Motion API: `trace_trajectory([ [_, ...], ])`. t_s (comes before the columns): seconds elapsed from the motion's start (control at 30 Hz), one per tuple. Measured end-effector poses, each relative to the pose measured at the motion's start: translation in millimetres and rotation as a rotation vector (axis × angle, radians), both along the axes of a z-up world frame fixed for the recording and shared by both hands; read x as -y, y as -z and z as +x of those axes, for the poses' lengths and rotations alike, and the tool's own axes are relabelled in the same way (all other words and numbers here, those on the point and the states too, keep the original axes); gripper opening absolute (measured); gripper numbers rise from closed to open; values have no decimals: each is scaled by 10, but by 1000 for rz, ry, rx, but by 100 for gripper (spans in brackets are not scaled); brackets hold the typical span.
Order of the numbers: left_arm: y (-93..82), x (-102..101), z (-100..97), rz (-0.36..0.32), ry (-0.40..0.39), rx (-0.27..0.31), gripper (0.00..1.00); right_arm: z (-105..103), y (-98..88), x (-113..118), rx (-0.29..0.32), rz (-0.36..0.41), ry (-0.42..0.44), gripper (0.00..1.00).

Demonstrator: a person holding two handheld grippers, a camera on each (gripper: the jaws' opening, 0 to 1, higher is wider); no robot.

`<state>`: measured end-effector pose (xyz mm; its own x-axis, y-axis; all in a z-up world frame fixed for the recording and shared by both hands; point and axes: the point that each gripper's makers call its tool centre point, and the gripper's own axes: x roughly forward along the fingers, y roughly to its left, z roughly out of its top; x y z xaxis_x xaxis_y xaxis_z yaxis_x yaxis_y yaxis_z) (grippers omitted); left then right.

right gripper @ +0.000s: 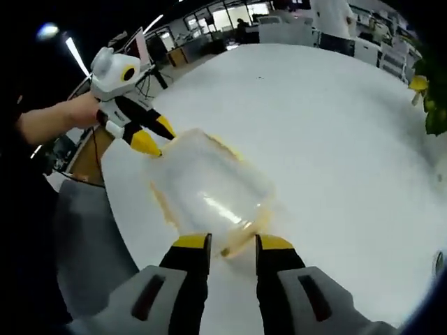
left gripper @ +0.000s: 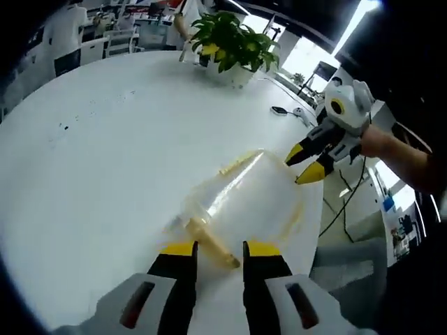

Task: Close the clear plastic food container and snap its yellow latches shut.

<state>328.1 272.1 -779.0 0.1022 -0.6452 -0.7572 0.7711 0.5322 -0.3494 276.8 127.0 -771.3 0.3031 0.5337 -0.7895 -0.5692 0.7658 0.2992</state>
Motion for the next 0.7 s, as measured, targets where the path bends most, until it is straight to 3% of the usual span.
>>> trace_trajectory([
  [0.1, -12, 6, 5, -11, -27, -2, 21, -2, 13, -2, -44, 23, 25, 23],
  [0.3, -13, 6, -18, -32, -52, 1, 18, -6, 10, -34, -39, 3, -47, 22],
  [0.37, -57, 72, -51, -96, -59, -26, 15, -5, 12, -47, -44, 14, -43, 21],
  [0.43, 110, -16, -17, -57, -85, -11, 14, 4, 18, -64, -45, 30, -40, 21],
  [0.47, 39, -46, -2, -58, -101, -10, 14, 10, 19, -84, -48, 48, -27, 21],
  [0.63, 30, -183, 19, -66, -168, -30, 13, 25, 33, -222, -62, 96, -37, 19],
  [0.67, 23, -202, 46, -61, -172, -10, 12, -180, 51, -229, -161, 85, -82, 18],
  [0.7, 25, -239, 38, -59, -189, -30, 12, -32, 51, -319, -105, 96, -65, 18],
])
